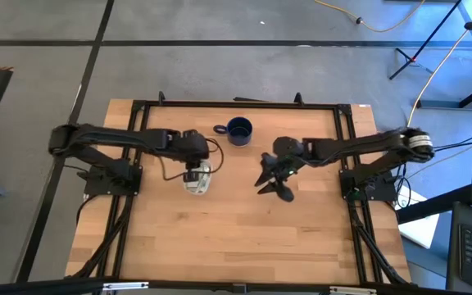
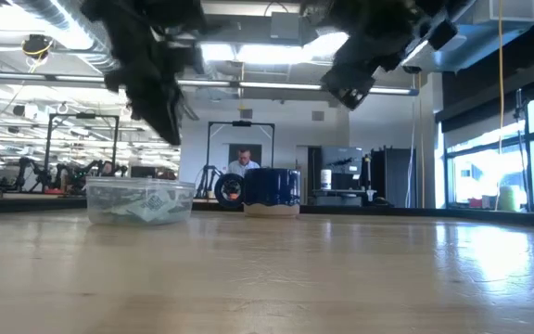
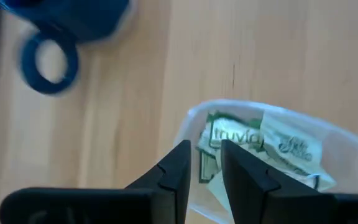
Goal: Pick and place Stevia / Truvia into bins
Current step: Return to Home Position
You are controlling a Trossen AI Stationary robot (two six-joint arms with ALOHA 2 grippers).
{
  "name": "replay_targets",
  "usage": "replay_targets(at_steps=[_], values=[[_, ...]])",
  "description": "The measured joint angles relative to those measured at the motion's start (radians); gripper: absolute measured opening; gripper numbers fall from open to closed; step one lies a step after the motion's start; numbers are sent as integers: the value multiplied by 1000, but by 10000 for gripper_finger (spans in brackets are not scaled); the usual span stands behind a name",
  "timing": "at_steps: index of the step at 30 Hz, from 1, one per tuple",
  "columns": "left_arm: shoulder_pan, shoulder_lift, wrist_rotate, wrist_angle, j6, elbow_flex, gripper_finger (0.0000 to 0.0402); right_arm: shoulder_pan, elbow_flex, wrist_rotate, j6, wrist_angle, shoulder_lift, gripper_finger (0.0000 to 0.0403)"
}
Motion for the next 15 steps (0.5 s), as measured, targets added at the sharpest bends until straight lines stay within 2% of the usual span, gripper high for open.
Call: replay_targets(at_steps=[5,10,15], values=[[21,-192,47,119,12,-55,82,-5,-5,30,-186,-128,-166,157],[49,-426,126,378,14,-228,82,-38,-186,172,-221,18,-351,157],[82,-602,162,606,35,-385,82,-128,-413,164,-137,181,-529,157]])
